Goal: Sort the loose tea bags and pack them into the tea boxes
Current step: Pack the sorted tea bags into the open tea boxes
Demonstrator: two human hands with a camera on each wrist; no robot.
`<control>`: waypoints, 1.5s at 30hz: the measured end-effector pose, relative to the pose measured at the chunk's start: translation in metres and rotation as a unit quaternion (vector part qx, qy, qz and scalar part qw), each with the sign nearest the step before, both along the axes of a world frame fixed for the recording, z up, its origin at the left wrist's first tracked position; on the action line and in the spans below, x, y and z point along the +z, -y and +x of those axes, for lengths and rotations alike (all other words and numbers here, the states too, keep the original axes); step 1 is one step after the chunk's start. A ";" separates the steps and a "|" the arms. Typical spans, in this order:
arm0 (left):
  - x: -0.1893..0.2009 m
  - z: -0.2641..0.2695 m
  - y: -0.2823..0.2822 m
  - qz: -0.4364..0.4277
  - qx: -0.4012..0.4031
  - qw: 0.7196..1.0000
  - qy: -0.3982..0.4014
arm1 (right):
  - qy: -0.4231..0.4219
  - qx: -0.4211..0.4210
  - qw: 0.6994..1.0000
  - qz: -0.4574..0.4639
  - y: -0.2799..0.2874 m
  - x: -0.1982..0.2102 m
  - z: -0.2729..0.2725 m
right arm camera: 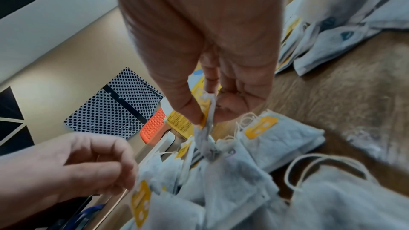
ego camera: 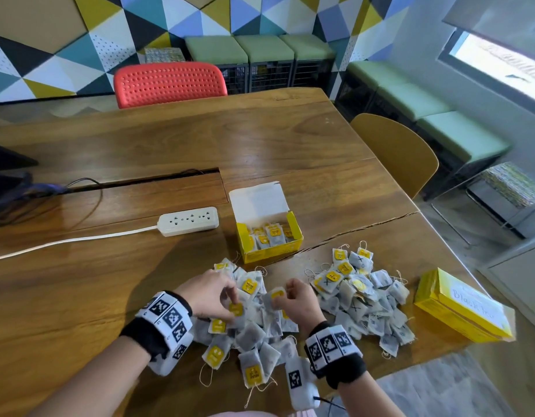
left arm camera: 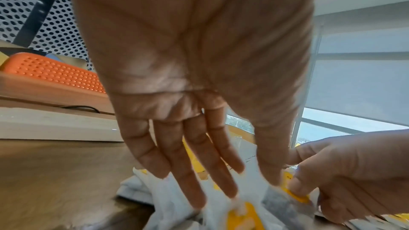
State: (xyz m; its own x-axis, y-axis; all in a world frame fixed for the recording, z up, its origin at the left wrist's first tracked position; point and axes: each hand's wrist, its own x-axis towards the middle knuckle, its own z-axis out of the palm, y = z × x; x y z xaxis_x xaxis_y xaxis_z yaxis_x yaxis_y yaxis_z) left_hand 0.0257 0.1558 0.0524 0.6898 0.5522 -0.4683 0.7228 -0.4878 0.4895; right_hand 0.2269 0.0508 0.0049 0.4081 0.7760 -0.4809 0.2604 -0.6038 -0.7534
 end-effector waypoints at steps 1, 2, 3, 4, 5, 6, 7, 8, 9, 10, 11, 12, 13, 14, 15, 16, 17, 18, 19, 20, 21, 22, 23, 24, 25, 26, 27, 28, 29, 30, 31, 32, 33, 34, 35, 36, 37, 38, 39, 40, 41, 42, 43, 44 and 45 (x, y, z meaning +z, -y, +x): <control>0.001 0.000 -0.001 -0.003 0.018 1.000 0.020 | 0.000 0.005 1.000 0.003 0.001 0.002 -0.001; 0.002 0.001 -0.002 -0.004 0.040 0.998 0.039 | -0.001 0.009 1.000 0.004 0.002 0.002 -0.002; 0.002 0.003 -0.002 -0.004 0.054 0.997 0.050 | -0.003 0.011 1.000 0.007 0.002 0.003 -0.002; 0.002 0.004 -0.002 0.000 0.053 0.997 0.050 | -0.005 0.015 1.000 0.009 0.002 0.005 -0.002; 0.001 0.006 0.000 0.006 0.039 0.998 0.040 | -0.006 0.021 1.000 0.011 0.002 0.006 -0.003; 0.000 0.008 0.003 0.011 0.018 0.999 0.026 | -0.006 0.027 1.000 0.013 0.001 0.008 -0.003; -0.001 0.010 0.006 0.020 -0.002 1.000 0.006 | -0.009 0.030 0.999 0.017 0.001 0.012 -0.005; -0.002 0.012 0.011 0.035 -0.017 0.999 -0.008 | -0.020 0.027 0.999 0.022 0.001 0.017 -0.006; -0.004 0.014 0.014 0.049 -0.024 0.998 -0.019 | -0.037 0.020 0.999 0.028 0.000 0.020 -0.007; -0.006 0.015 0.017 0.059 -0.024 0.998 -0.021 | -0.060 0.011 0.998 0.035 0.001 0.023 -0.007; -0.008 0.015 0.018 0.059 -0.015 0.998 -0.014 | -0.087 0.005 0.995 0.043 0.002 0.026 -0.007; -0.009 0.015 0.019 0.047 0.003 0.999 0.003 | -0.112 0.001 0.992 0.052 0.003 0.029 -0.007; -0.010 0.015 0.018 0.029 0.030 0.999 0.026 | -0.132 0.002 0.989 0.062 0.005 0.032 -0.007; -0.009 0.014 0.017 0.016 0.059 0.997 0.053 | -0.150 0.005 0.986 0.071 0.006 0.036 -0.007; -0.007 0.014 0.015 0.010 0.091 0.993 0.079 | -0.169 0.010 0.982 0.080 0.007 0.040 -0.008; -0.004 0.013 0.014 0.005 0.120 0.987 0.104 | -0.192 0.013 0.977 0.088 0.008 0.043 -0.009; -0.002 0.012 0.013 -0.005 0.146 0.982 0.123 | -0.219 0.014 0.971 0.097 0.009 0.045 -0.011; 0.000 0.012 0.012 -0.016 0.168 0.976 0.141 | -0.246 0.015 0.963 0.106 0.008 0.047 -0.013; 0.001 0.012 0.012 -0.022 0.182 0.971 0.152 | -0.265 0.021 0.958 0.112 0.008 0.049 -0.015; 0.001 0.012 0.011 -0.023 0.191 0.968 0.160 | -0.267 0.033 0.956 0.116 0.007 0.050 -0.017; 0.002 0.012 0.011 -0.025 0.198 0.965 0.170 | -0.252 0.046 0.959 0.117 0.005 0.050 -0.018; 0.002 0.011 0.012 -0.032 0.207 0.960 0.185 | -0.228 0.055 0.965 0.118 0.004 0.050 -0.019; 0.001 0.011 0.012 -0.045 0.216 0.954 0.201 | -0.201 0.058 0.970 0.121 0.002 0.049 -0.020; 0.001 0.010 0.013 -0.064 0.225 0.948 0.217 | -0.178 0.056 0.975 0.124 0.001 0.048 -0.022; 0.001 0.009 0.013 -0.086 0.234 0.941 0.229 | -0.161 0.053 0.978 0.125 -0.001 0.046 -0.022; 0.002 0.009 0.014 -0.112 0.246 0.932 0.239 | -0.151 0.050 0.979 0.126 -0.002 0.045 -0.023; 0.002 0.008 0.015 -0.140 0.260 0.922 0.250 | -0.145 0.051 0.980 0.125 -0.002 0.043 -0.023; 0.002 0.007 0.016 -0.167 0.272 0.911 0.262 | -0.142 0.052 0.980 0.126 -0.003 0.042 -0.024; 0.003 0.007 0.017 -0.186 0.277 0.902 0.274 | -0.137 0.053 0.981 0.128 -0.004 0.040 -0.024; 0.004 0.006 0.017 -0.194 0.276 0.898 0.284 | -0.133 0.054 0.981 0.130 -0.004 0.040 -0.024; 0.004 0.005 0.017 -0.195 0.271 0.897 0.291 | -0.132 0.053 0.981 0.130 -0.005 0.040 -0.024; 0.004 0.004 0.016 -0.193 0.265 0.897 0.296 | -0.138 0.049 0.981 0.128 -0.006 0.040 -0.025; 0.005 0.004 0.016 -0.194 0.263 0.896 0.300 | -0.149 0.046 0.980 0.123 -0.007 0.040 -0.025; 0.006 0.005 0.016 -0.199 0.266 0.892 0.307 | -0.158 0.045 0.979 0.118 -0.007 0.041 -0.026; 0.006 0.005 0.016 -0.206 0.273 0.885 0.315 | -0.166 0.047 0.979 0.111 -0.008 0.042 -0.026; 0.007 0.006 0.015 -0.213 0.280 0.878 0.326 | -0.176 0.053 0.977 0.107 -0.008 0.044 -0.025; 0.007 0.006 0.015 -0.219 0.287 0.870 0.336 | -0.190 0.060 0.974 0.107 -0.008 0.045 -0.025; 0.006 0.006 0.015 -0.226 0.295 0.861 0.347 | -0.207 0.067 0.970 0.111 -0.008 0.046 -0.025; 0.006 0.006 0.014 -0.236 0.306 0.850 0.358 | -0.221 0.071 0.966 0.114 -0.008 0.047 -0.025; 0.007 0.006 0.014 -0.254 0.318 0.835 0.371 | -0.234 0.068 0.963 0.117 -0.009 0.048 -0.025; 0.008 0.005 0.015 -0.279 0.326 0.818 0.384 | -0.247 0.059 0.960 0.118 -0.010 0.050 -0.025; 0.008 0.005 0.015 -0.304 0.327 0.803 0.395 | -0.262 0.046 0.957 0.119 -0.011 0.051 -0.025; 0.009 0.005 0.016 -0.322 0.323 0.794 0.401 | -0.277 0.033 0.953 0.118 -0.012 0.052 -0.026; 0.009 0.005 0.018 -0.330 0.315 0.793 0.403 | -0.289 0.021 0.950 0.116 -0.014 0.054 -0.027; 0.009 0.005 0.019 -0.327 0.308 0.797 0.404 | -0.298 0.010 0.948 0.114 -0.015 0.055 -0.028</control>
